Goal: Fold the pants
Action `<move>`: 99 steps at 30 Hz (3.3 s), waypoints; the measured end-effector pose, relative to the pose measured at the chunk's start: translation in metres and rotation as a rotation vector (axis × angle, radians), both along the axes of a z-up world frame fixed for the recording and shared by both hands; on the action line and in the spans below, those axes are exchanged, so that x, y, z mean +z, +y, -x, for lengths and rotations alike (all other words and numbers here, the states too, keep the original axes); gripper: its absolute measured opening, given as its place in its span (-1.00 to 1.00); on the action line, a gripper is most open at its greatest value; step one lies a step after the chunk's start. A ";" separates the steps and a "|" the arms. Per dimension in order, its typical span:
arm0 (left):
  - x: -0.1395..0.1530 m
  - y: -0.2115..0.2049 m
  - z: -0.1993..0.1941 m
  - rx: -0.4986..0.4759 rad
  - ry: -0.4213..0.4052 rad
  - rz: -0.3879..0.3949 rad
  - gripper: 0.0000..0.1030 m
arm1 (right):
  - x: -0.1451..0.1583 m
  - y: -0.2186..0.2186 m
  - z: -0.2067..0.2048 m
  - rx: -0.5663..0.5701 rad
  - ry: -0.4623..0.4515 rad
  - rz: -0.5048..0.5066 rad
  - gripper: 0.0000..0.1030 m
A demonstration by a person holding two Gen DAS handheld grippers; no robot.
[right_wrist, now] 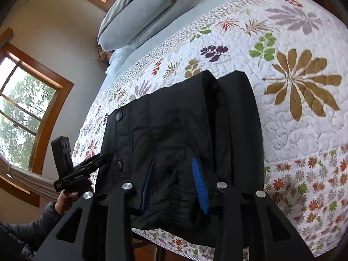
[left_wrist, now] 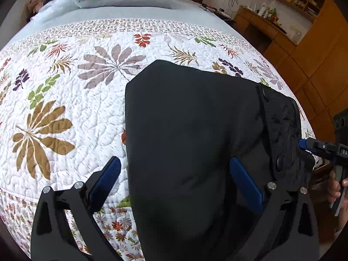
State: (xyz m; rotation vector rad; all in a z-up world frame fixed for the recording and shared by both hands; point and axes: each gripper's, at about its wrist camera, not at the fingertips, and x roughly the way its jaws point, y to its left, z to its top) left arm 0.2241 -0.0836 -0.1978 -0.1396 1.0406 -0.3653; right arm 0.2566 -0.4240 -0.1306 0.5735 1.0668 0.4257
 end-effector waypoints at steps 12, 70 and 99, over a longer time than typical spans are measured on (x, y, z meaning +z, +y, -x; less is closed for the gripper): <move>0.032 0.065 0.032 -0.045 0.081 0.178 0.93 | 0.039 -0.055 0.016 -0.069 -0.025 -0.134 0.62; 0.002 -0.024 0.030 -0.054 0.232 0.134 0.94 | -0.051 -0.021 -0.003 0.096 0.109 -0.163 0.22; 0.004 0.049 -0.036 0.109 0.166 0.086 0.95 | -0.057 0.041 -0.050 0.231 0.065 -0.197 0.22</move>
